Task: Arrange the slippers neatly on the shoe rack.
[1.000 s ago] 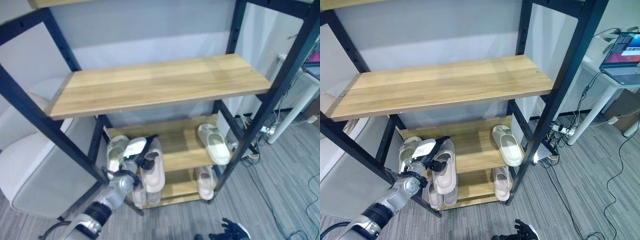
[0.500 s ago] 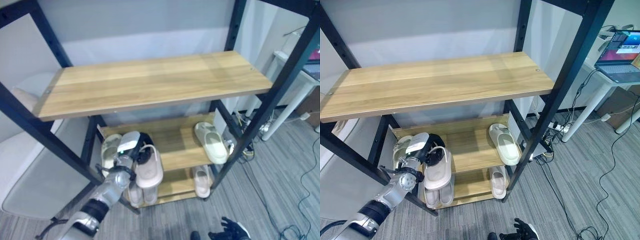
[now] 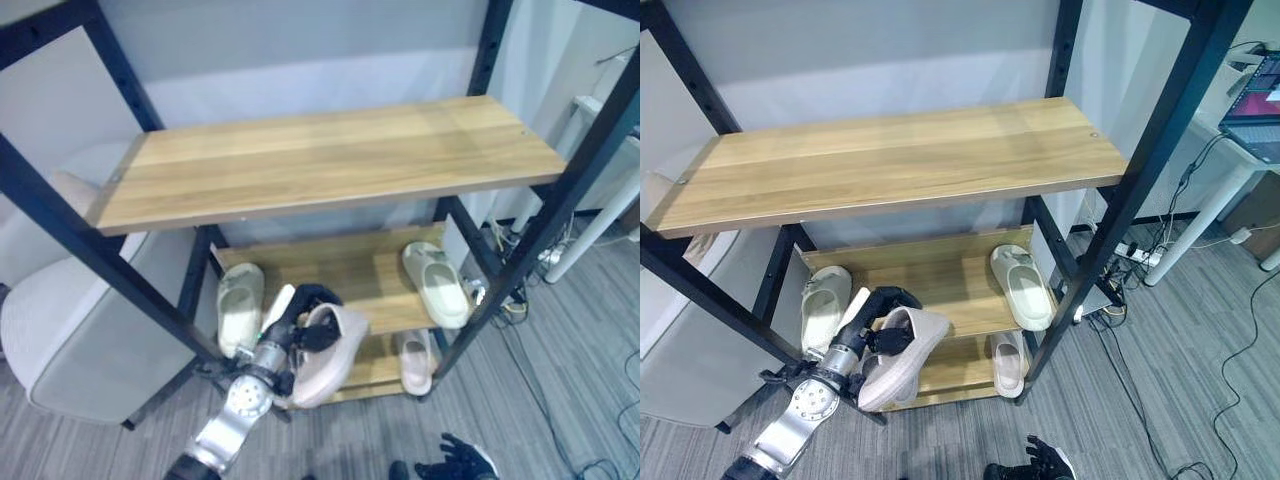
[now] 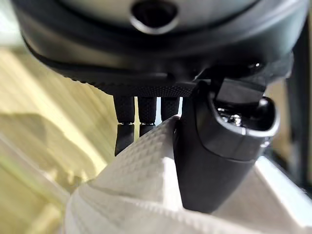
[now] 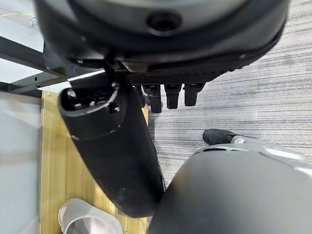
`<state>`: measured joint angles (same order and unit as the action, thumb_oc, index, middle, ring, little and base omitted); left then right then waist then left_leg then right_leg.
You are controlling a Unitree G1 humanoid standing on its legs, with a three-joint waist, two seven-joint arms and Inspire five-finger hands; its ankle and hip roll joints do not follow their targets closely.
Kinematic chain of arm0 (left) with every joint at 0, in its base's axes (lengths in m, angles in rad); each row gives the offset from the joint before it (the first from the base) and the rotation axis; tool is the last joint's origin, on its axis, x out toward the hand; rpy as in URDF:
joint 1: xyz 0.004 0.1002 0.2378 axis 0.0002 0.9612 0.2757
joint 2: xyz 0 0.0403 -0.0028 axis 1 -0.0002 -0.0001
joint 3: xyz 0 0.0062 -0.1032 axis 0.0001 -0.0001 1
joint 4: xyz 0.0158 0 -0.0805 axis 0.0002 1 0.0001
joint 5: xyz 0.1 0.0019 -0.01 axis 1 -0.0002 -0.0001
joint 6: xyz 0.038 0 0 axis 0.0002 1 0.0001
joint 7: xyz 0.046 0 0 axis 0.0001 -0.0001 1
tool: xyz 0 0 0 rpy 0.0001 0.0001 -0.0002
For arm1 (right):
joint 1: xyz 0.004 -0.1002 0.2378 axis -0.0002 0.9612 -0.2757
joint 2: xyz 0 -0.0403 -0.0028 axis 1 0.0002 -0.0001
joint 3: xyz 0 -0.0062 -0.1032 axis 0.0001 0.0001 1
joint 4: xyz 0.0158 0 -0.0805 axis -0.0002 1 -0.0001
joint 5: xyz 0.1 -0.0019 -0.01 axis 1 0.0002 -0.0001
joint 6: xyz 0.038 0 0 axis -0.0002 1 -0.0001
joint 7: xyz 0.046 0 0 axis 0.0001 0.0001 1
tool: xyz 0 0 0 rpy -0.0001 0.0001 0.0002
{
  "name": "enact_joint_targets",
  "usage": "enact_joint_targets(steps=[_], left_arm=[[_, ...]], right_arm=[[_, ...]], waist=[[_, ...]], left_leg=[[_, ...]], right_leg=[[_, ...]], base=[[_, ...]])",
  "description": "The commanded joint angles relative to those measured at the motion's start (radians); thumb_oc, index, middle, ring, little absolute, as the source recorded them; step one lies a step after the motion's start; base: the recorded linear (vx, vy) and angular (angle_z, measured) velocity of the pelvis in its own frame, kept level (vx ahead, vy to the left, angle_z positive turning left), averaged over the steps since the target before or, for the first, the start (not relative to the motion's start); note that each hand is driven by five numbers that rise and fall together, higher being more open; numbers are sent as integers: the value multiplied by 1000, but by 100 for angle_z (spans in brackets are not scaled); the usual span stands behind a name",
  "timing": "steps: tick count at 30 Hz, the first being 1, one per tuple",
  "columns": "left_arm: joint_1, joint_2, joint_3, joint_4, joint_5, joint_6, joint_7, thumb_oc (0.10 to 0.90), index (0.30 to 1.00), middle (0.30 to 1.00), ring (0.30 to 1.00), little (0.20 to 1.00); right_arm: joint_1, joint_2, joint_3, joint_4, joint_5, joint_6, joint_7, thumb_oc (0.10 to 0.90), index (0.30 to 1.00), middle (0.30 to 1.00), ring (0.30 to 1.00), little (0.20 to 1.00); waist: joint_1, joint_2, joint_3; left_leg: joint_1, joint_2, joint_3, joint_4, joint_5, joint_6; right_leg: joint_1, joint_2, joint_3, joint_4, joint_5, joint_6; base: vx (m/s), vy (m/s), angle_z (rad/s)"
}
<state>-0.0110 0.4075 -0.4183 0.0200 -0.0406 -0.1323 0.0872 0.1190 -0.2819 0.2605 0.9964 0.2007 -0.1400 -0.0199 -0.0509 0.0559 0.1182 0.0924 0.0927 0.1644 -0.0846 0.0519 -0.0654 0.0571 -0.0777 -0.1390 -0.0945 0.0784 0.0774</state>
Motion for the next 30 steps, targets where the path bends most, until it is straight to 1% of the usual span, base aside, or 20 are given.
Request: enact_joint_targets(steps=[1,5,7,8,9,12,13,16,18,19,20,21,22,23,24,25,26,27,28,30], left_arm=[[-89,-28,-12,-77,-106,-110,-54,400,300,300,300,300],[-85,-32,-49,-53,-107,-100,-74,400,300,300,300,300],[-104,-30,-75,-25,-104,-91,-69,400,300,300,300,300],[-108,-32,-75,-21,-104,-92,-69,400,300,300,300,300],[-151,-31,-107,8,-91,-87,-53,400,300,300,300,300],[-217,-32,-119,45,-80,-87,-25,400,300,300,300,300],[-237,-30,-121,55,-73,-88,-15,400,300,300,300,300],[-255,-30,-116,62,-61,-86,1,400,300,300,300,300],[-315,-16,-91,57,-27,-87,47,400,300,300,300,300],[-329,-12,-82,52,-23,-88,59,400,300,300,300,300],[-329,-12,-82,53,-23,-88,59,400,300,300,300,300],[-371,12,-51,22,7,-95,100,400,300,300,300,300],[-393,23,-33,14,20,-95,126,400,300,300,300,300],[-422,33,-16,1,38,-99,152,400,300,300,300,300],[-442,45,2,-10,54,-101,173,400,300,300,300,300],[-463,59,20,-21,74,-98,197,400,300,300,300,300],[-464,60,20,-22,75,-97,198,400,300,300,300,300],[-510,84,61,-49,102,-101,248,400,300,300,300,300],[-511,85,61,-50,102,-100,248,400,300,300,300,300],[-587,123,105,-63,131,-93,317,400,300,300,300,300]], right_arm=[[-17,-33,-3,14,34,-24,4,800,900,900,900,900],[-21,-43,-10,10,40,-23,3,800,900,900,900,900],[-42,-61,-12,-6,51,-24,-6,800,900,900,900,900],[-45,-61,-13,-6,51,-24,-6,800,900,900,900,900],[-88,-78,-3,-28,61,-28,-21,800,900,900,900,900],[-148,-87,4,-50,84,-38,-42,800,900,900,900,900],[-163,-88,6,-56,92,-39,-50,800,900,900,900,900],[-175,-93,3,-72,99,-44,-61,800,900,900,900,900],[-208,-112,-12,-119,116,-62,-94,800,900,900,900,900],[-218,-116,-18,-127,123,-65,-102,800,900,900,900,900],[-219,-116,-18,-127,123,-65,-102,800,900,900,900,900],[-241,-129,-32,-186,132,-83,-124,800,900,900,900,900],[-251,-135,-39,-208,136,-90,-136,800,900,900,900,900],[-265,-143,-45,-232,138,-103,-149,800,900,900,900,900],[-274,-147,-52,-268,144,-113,-154,800,900,900,900,900],[-278,-157,-61,-301,142,-119,-167,800,900,900,900,900],[-278,-157,-62,-303,141,-117,-168,800,900,900,900,900],[-287,-170,-81,-369,144,-138,-186,800,900,900,900,900],[-288,-171,-81,-371,143,-137,-186,800,900,900,900,900],[-309,-193,-98,-448,145,-156,-203,800,900,900,900,900]], waist=[[-7,1,-19],[-13,5,3],[-24,7,67],[-23,8,69],[-33,4,153],[-31,-12,212],[-27,-15,210],[-25,-16,204],[-34,-15,241],[-35,-11,245],[-34,-9,234],[-39,-5,249],[-39,-4,256],[-41,-5,265],[-43,-1,259],[-43,-2,262],[-43,0,257],[-47,2,259],[-47,4,254],[-53,6,253]], left_leg=[[5,13,40,-3,-33,-36],[1,12,42,-3,-31,-34],[-29,10,43,17,-24,-32],[-31,10,43,17,-23,-32],[-112,15,39,101,-36,-28],[-277,32,37,251,-63,-23],[-355,42,32,319,-74,-18],[-454,56,27,401,-99,-4],[-604,74,32,551,-133,11],[-662,86,28,620,-158,15],[-680,88,27,633,-164,15],[-793,111,23,750,-202,24],[-852,116,18,810,-221,31],[-908,121,11,867,-241,37],[-954,125,-8,937,-299,29],[-1019,134,-25,999,-320,38],[-1035,136,-29,1017,-331,38],[-1136,153,-58,1123,-373,53],[-1150,154,-61,1135,-378,53],[-1296,164,-105,1296,-443,73]], right_leg=[[51,-39,-91,7,-109,74],[44,-39,-87,7,-104,75],[6,-47,-81,33,-93,70],[2,-48,-80,37,-94,70],[-97,-66,-67,133,-104,58],[-249,-87,-50,261,-123,43],[-317,-98,-47,323,-137,38],[-410,-104,-37,405,-163,31],[-566,-116,-21,550,-199,17],[-632,-120,-10,626,-221,16],[-650,-120,-8,638,-226,16],[-771,-119,21,745,-259,8],[-834,-120,26,807,-275,3],[-890,-121,37,851,-290,-1],[-937,-120,56,919,-338,9],[-1000,-122,64,979,-357,7],[-1015,-123,64,996,-368,7],[-1112,-123,82,1091,-404,5],[-1125,-123,82,1102,-409,5],[-1266,-129,93,1260,-467,0]], base=[[0,0,0],[-60,-4,-5],[-185,14,-12],[-386,14,-16],[-426,4,-18],[-370,-44,-16],[-247,-59,-15],[-147,-9,-23],[-238,18,-30],[-160,21,-16],[-154,40,-13],[-174,39,-15],[-231,37,-26],[-41,43,-28],[-7,34,-27],[61,36,-16],[-48,20,-10],[-17,16,-6],[-35,10,-4],[7,5,-2]])
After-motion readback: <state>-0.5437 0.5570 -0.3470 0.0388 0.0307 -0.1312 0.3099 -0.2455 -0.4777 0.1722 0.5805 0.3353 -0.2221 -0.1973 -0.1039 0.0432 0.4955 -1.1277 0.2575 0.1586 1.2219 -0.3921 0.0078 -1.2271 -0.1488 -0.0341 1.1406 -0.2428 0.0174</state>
